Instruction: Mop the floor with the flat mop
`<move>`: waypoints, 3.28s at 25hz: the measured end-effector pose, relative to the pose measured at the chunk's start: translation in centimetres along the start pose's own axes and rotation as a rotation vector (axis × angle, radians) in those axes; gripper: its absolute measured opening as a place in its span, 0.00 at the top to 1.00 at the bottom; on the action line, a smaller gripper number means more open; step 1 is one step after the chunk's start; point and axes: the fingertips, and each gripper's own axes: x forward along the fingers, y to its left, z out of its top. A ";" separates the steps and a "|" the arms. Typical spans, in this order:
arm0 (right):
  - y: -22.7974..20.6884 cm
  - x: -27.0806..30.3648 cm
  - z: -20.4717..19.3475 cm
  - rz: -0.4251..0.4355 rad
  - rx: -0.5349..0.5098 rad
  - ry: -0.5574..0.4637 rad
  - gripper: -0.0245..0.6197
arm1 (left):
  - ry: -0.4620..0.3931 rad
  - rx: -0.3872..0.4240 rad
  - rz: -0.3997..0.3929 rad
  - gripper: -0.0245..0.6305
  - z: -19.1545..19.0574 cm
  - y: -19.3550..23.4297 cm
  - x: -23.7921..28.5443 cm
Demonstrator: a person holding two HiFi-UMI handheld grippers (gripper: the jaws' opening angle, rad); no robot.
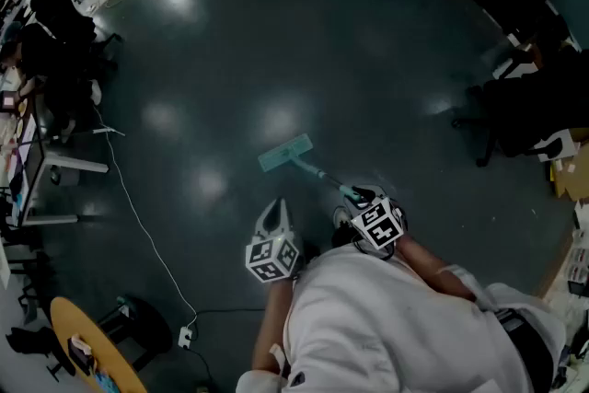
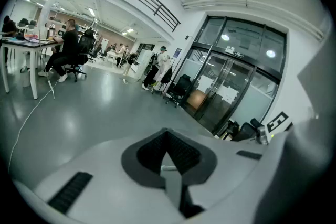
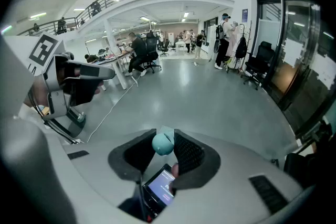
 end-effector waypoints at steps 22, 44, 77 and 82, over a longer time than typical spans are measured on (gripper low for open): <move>1.4 -0.1 -7.0 0.003 0.016 0.152 0.79 | 0.029 -0.020 0.035 0.96 -1.0 2.2 -1.6; -2.2 19.0 4.3 -0.068 -0.091 0.118 0.79 | -0.005 -0.115 0.165 0.96 -0.6 9.9 -5.7; -3.0 18.2 3.4 -0.044 -0.061 0.153 0.79 | -0.041 -0.181 0.232 0.96 -1.6 11.9 -8.6; -0.1 6.3 -0.5 -0.016 -0.052 0.176 0.79 | -0.048 -0.142 0.155 0.96 -0.1 11.1 -6.6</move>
